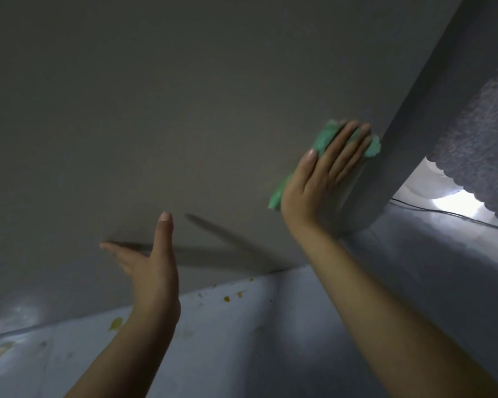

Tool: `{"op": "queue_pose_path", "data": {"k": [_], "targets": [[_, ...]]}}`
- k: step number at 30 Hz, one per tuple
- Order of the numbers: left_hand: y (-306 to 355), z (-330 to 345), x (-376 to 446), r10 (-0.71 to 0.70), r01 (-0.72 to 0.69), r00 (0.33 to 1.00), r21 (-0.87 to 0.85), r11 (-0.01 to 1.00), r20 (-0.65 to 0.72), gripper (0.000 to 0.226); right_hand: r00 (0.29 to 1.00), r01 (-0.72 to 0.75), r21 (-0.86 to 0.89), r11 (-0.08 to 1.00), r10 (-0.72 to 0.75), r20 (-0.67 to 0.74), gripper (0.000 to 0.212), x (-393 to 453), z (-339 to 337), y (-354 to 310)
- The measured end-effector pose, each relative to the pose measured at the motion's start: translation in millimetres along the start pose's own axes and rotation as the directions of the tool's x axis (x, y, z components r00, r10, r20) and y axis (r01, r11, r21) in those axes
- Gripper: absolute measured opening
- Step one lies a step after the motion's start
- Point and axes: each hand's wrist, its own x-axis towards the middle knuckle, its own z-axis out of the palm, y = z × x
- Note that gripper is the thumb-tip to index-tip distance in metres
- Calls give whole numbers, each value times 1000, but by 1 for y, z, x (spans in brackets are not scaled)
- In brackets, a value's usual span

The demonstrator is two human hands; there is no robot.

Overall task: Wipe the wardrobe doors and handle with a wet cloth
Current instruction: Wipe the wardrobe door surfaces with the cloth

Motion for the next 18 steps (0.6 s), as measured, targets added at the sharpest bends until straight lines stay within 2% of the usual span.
{"op": "queue_pose_path", "data": {"k": [2,4,7,11,13,14,15,16,18], "targets": [[-2,2,1,3,-3,1000,4,1000,-13,117,1000,2,-6,1000,-3,-29,57,9,2,1],[0,3,1,20,-20,1000,-9,1000,-11,122,998,57,7,998,-57,34,58,-2,1,16],[2,3,1,0,0,1000,-21,1000,2,133,988,61,1,998,-60,144,62,-25,1,47],[5,2,0,-18,19,1000,-21,1000,17,135,973,75,22,997,-78,215,63,-40,-3,66],[6,2,0,-23,23,999,-12,1000,23,135,939,223,44,974,-226,259,60,-40,-8,61],[7,1,0,-19,19,1000,-4,1000,23,135,877,371,76,926,-376,300,56,-42,-8,54],[6,-1,-1,-11,11,1000,3,1000,25,134,774,534,102,840,-533,341,52,-47,-7,46],[6,-1,-2,2,-3,1000,12,1000,29,132,642,688,119,716,-677,359,49,-53,-3,39],[3,-3,-4,32,-33,999,31,999,33,123,387,885,126,448,-859,337,43,-66,11,39]]}}
